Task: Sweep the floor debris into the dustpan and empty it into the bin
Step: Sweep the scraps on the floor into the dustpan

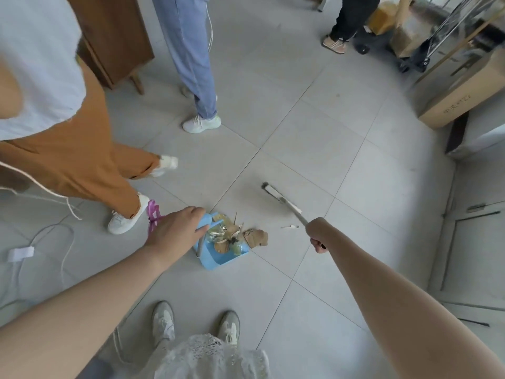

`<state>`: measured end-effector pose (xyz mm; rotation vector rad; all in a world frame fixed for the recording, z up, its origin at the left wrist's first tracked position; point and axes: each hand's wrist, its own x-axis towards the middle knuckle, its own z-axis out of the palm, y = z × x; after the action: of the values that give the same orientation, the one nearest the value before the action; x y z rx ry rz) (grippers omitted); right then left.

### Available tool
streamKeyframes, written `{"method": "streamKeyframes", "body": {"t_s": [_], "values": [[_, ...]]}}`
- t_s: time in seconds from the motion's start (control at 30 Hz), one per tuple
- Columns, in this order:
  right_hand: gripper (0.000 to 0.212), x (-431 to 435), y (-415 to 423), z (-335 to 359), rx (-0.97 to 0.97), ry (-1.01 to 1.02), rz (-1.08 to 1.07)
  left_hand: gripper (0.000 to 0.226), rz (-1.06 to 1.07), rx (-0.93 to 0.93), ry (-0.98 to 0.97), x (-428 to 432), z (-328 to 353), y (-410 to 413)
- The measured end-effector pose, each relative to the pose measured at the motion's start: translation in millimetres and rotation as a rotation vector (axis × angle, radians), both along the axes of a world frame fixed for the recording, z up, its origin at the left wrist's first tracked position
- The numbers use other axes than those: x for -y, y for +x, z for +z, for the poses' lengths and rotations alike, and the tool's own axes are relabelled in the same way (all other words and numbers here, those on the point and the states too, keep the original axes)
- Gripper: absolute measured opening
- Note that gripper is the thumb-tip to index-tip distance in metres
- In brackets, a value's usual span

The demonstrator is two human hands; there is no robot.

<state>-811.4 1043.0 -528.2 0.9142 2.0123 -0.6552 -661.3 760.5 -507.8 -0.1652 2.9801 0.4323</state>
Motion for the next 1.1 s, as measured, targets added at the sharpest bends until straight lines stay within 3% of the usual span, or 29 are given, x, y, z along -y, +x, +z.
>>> {"method": "streamKeyframes", "body": {"t_s": [0.1,0.2,0.3,0.4,0.47,0.77,1.1], "values": [[0.023,8.4,11.4,-1.7,0.080,0.031,0.106,0.021,-0.005,0.008,-0.002,3.3,-2.3,5.1],[0.023,17.6,25.2,-11.9,0.060,-0.013,0.047,0.020,-0.014,0.034,-0.012,5.3,-3.9,9.2],[0.018,22.5,37.1,-21.8,0.078,0.064,-0.158,0.021,-0.017,0.033,-0.007,11.3,-4.8,10.2],[0.029,41.1,49.3,-35.8,0.090,0.019,-0.380,0.021,-0.032,0.047,0.025,19.5,-5.5,9.6],[0.021,61.7,61.8,-28.4,0.139,-0.008,-0.413,0.020,-0.048,0.052,0.046,24.3,-6.4,9.7],[0.027,140.4,118.6,-15.2,0.250,-0.169,-0.183,0.020,-0.104,0.054,0.133,55.3,-13.0,23.3],[0.031,138.7,102.3,35.3,0.221,-0.078,-0.127,0.019,-0.147,0.046,0.133,83.7,-14.9,30.4]]}}
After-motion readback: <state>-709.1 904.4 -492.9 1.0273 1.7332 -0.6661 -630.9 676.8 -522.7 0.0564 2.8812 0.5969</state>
